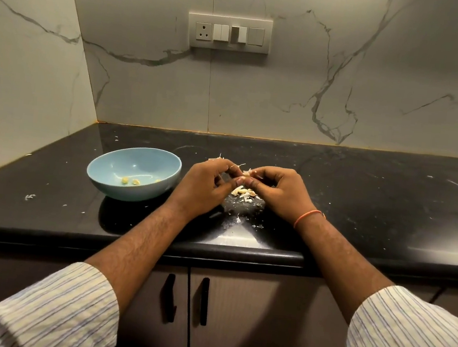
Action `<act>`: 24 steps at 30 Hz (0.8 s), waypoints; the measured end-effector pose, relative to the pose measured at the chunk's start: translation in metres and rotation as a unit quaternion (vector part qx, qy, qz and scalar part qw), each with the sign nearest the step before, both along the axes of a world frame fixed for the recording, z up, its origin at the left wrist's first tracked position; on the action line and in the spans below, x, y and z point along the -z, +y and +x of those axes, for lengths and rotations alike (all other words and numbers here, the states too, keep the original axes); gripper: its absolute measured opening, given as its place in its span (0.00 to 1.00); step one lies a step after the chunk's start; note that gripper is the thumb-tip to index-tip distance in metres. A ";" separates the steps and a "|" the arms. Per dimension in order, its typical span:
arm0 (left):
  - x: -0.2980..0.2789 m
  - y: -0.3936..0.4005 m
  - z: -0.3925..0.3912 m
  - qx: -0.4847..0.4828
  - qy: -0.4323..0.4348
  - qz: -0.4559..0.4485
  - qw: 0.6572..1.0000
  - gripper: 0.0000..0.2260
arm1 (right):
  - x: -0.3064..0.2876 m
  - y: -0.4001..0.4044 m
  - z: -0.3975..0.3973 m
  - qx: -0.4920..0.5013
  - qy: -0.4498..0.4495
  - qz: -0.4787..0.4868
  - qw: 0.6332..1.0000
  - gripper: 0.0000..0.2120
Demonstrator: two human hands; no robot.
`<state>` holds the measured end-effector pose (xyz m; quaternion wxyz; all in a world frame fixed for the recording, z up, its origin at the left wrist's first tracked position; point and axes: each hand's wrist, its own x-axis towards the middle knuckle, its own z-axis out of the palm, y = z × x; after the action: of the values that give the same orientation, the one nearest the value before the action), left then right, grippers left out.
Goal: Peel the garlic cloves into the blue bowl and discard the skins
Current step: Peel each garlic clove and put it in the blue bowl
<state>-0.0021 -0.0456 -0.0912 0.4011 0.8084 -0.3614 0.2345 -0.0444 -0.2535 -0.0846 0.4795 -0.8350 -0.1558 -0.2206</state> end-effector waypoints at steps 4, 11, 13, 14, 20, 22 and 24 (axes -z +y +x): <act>-0.001 0.002 -0.001 -0.009 -0.010 -0.039 0.999 0.08 | -0.001 0.001 -0.002 -0.023 0.046 0.027 0.998 0.22; -0.001 0.004 0.000 0.004 0.017 -0.054 0.998 0.09 | -0.005 -0.004 0.005 -0.039 0.076 0.046 0.995 0.09; -0.001 0.004 0.000 0.004 0.022 -0.051 0.998 0.09 | -0.006 -0.004 0.004 -0.044 0.078 0.034 0.995 0.08; -0.001 0.005 0.000 0.003 0.022 -0.049 0.999 0.09 | -0.007 -0.004 0.004 -0.045 0.078 0.028 0.996 0.08; -0.002 0.004 -0.002 0.010 0.025 -0.026 0.999 0.11 | -0.009 -0.002 0.000 0.021 0.022 -0.070 0.997 0.05; -0.004 0.004 -0.003 0.015 0.033 -0.024 0.999 0.11 | -0.007 -0.003 -0.001 0.020 0.009 -0.081 0.997 0.05; -0.005 0.004 -0.005 0.028 0.055 -0.032 0.998 0.10 | -0.005 -0.003 -0.001 0.005 0.005 -0.068 0.998 0.05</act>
<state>-0.0066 -0.0412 -0.0859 0.4526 0.7960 -0.3540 0.1901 -0.0458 -0.2564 -0.0798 0.4214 -0.8674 -0.1642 -0.2075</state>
